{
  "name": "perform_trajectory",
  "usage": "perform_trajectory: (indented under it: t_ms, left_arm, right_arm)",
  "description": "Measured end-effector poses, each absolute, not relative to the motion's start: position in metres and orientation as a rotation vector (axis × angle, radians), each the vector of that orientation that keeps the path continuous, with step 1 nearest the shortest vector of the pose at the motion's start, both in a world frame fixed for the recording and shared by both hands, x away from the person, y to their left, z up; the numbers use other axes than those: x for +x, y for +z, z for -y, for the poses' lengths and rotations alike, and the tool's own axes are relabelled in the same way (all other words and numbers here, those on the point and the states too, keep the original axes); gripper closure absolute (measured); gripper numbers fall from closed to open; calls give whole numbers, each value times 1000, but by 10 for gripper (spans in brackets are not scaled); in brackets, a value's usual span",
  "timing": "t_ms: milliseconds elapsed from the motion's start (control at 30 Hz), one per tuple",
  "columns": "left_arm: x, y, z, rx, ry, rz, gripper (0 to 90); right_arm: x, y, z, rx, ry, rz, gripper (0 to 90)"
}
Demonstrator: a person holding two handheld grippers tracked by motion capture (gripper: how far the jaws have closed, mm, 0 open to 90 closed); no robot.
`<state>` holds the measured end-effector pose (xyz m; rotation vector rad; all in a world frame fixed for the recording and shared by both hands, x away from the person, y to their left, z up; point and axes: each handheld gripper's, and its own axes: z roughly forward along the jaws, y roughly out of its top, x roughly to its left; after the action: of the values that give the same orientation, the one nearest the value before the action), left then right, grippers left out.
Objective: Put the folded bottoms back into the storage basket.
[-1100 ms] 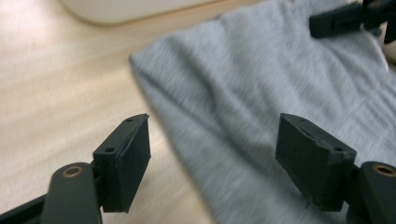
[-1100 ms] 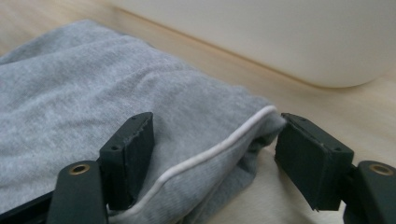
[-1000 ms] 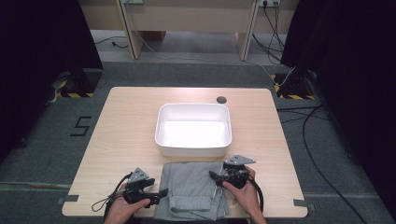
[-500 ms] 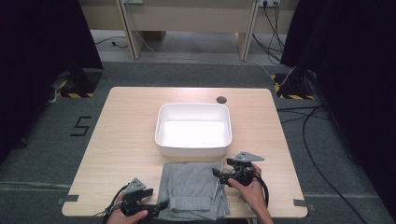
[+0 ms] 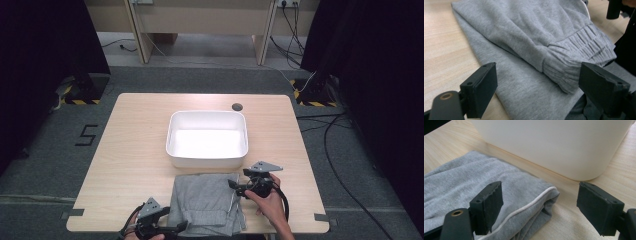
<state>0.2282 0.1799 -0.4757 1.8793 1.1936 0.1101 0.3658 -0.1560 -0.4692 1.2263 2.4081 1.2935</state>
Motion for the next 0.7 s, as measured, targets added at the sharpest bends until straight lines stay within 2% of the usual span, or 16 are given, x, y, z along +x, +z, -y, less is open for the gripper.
perform_trajectory:
  t_ms: [167,500,600,700]
  left_arm:
    - [229,-484,-176,1913,74,-1206,142]
    - [225,-486,-163,2005,183,-1159,98]
    - [224,-486,-164,2009,212,-1161,143]
    - [225,-486,-166,2009,216,-1168,146]
  right_arm:
    - [364,-468,155,1224,1294,-2408,219]
    - [365,-471,151,1201,1276,-2430,220]
    - [366,-472,149,1199,1268,-2439,219]
    - [366,-473,146,1193,1261,-2454,219]
